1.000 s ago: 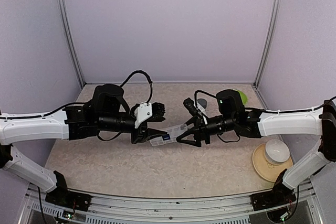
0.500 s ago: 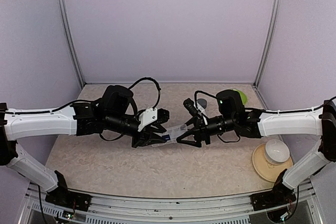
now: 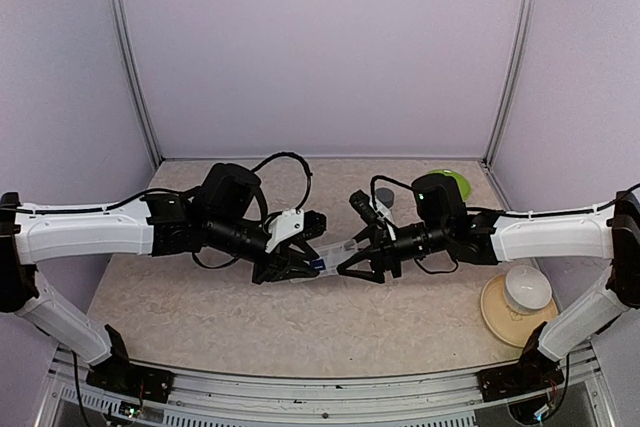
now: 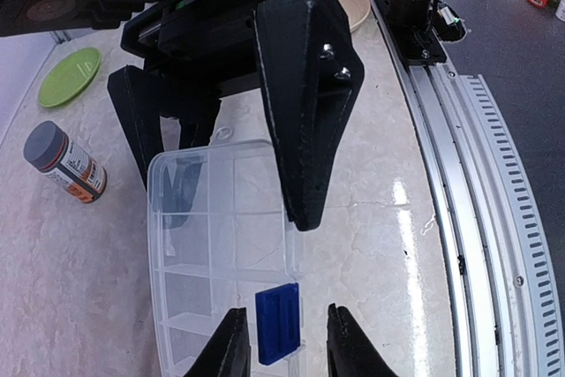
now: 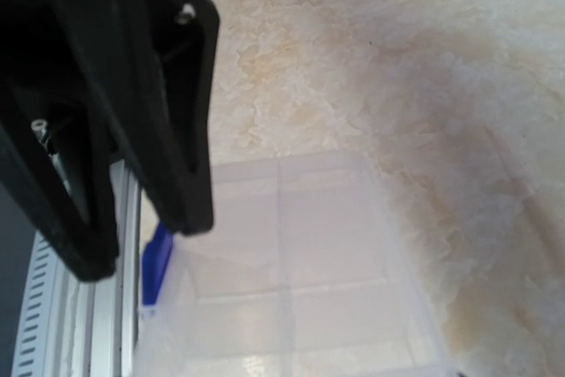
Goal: Sort the pills into containers
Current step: Unscrew the lid of the pill container from the pill container.
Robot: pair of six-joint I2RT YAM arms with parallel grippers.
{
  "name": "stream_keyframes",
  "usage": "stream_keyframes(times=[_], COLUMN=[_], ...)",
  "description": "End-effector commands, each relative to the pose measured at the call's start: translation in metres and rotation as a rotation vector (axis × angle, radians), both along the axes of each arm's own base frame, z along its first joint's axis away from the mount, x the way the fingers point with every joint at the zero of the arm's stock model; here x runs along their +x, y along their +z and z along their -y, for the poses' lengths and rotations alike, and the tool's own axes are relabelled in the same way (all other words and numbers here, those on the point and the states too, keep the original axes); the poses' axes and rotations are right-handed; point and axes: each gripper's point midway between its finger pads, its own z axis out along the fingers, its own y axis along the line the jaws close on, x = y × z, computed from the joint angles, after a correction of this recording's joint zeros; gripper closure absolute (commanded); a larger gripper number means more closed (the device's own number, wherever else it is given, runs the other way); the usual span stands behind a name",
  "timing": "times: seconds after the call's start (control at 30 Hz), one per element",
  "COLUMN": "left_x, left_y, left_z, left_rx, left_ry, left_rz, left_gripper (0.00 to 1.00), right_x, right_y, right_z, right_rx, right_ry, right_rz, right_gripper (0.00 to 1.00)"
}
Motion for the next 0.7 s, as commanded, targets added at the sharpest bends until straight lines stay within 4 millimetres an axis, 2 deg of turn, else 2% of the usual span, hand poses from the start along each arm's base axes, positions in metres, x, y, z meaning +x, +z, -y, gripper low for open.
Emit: stream_keyframes(times=[0.0, 0.67], left_x=[0.0019, 0.0042], left_y=[0.0093, 0.0081], left_z=[0.0059, 0.0077], left_rx=[-0.015, -0.015], left_ry=[-0.017, -0.031], left_rz=[-0.02, -0.043], left_gripper=[0.71, 0.9], right_x=[-0.0006, 0.0017], right_y=[0.0096, 0.0049], right_z=[-0.0004, -0.0025], right_rx=[0.033, 0.017], right_ry=[0.012, 0.013], right_rz=[0.031, 0.026], right_gripper=[0.8, 0.8])
